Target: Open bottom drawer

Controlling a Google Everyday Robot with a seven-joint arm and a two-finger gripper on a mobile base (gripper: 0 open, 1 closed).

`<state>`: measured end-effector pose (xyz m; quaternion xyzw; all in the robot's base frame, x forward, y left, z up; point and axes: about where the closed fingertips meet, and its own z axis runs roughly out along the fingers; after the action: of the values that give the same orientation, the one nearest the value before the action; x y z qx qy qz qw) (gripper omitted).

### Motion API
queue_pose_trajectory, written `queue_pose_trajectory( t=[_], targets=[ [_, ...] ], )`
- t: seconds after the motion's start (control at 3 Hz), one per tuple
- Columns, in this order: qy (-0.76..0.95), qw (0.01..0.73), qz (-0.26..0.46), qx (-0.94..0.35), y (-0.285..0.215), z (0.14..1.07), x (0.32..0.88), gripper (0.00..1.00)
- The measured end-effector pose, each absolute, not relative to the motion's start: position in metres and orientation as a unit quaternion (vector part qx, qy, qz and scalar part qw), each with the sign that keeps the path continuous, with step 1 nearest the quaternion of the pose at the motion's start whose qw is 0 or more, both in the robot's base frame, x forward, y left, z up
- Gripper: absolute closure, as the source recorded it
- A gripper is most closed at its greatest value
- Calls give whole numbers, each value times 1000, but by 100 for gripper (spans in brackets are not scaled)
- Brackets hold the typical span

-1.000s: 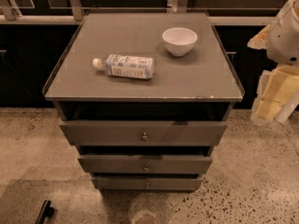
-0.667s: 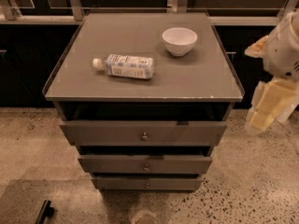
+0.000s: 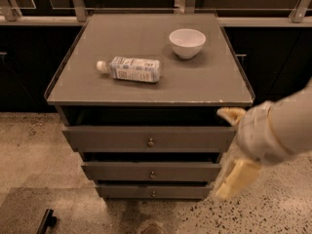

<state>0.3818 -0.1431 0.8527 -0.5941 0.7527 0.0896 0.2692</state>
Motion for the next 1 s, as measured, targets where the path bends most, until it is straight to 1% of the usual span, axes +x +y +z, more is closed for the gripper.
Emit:
queue_pose_trajectory(
  t=[0.33, 0.67, 1.0],
  targets=[
    [760, 302, 212, -535, -106, 755, 364, 0],
    [770, 304, 265, -494, -90, 712, 355, 0],
    [784, 309, 255, -473, -101, 699, 357, 0]
  ],
)
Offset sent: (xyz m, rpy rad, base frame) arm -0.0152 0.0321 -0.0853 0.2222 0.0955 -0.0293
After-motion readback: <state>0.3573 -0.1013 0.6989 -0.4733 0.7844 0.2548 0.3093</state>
